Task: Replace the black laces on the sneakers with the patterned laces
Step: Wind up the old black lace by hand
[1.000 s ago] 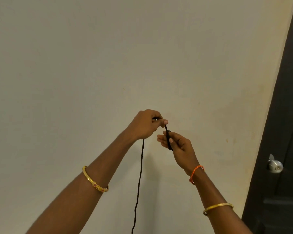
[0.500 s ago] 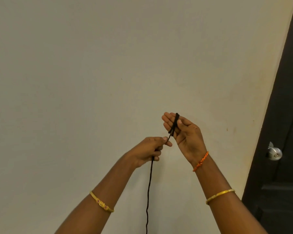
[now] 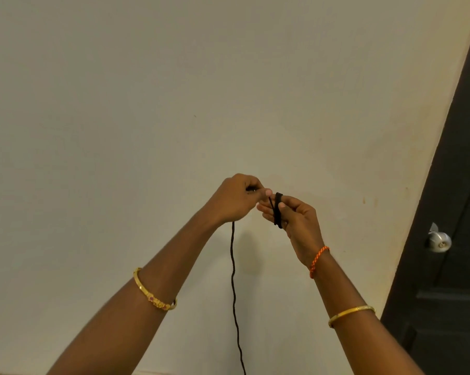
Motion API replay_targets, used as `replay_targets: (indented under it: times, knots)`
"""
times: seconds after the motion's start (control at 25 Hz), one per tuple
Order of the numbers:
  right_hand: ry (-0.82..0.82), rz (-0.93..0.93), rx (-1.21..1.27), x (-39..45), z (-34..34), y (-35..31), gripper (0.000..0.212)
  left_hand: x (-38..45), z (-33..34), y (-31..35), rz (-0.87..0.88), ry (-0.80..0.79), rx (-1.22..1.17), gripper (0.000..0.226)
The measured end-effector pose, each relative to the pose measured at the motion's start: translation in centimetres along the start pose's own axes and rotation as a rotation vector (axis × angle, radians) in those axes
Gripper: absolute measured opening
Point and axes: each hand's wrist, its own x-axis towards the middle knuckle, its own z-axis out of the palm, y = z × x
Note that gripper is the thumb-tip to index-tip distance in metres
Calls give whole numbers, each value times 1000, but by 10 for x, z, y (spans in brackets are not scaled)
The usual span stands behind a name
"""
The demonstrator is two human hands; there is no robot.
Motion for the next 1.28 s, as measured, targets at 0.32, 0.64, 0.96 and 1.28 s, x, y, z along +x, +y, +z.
replay_targets:
  times: [0.32, 0.64, 0.96, 1.28]
  knots:
    - [-157, 109, -20, -13, 3, -22, 40, 19, 8, -10, -11, 64, -198, 20]
    - [81, -8, 197, 7, 4, -27, 33, -34, 64, -40, -195, -325, -479, 33]
    - [53, 25, -218, -2, -5, 11, 31, -13, 30, -20, 17, -94, -95, 27]
    - [-110, 115, -254, -18, -3, 12, 37, 29, 9, -32, -12, -43, -62, 27]
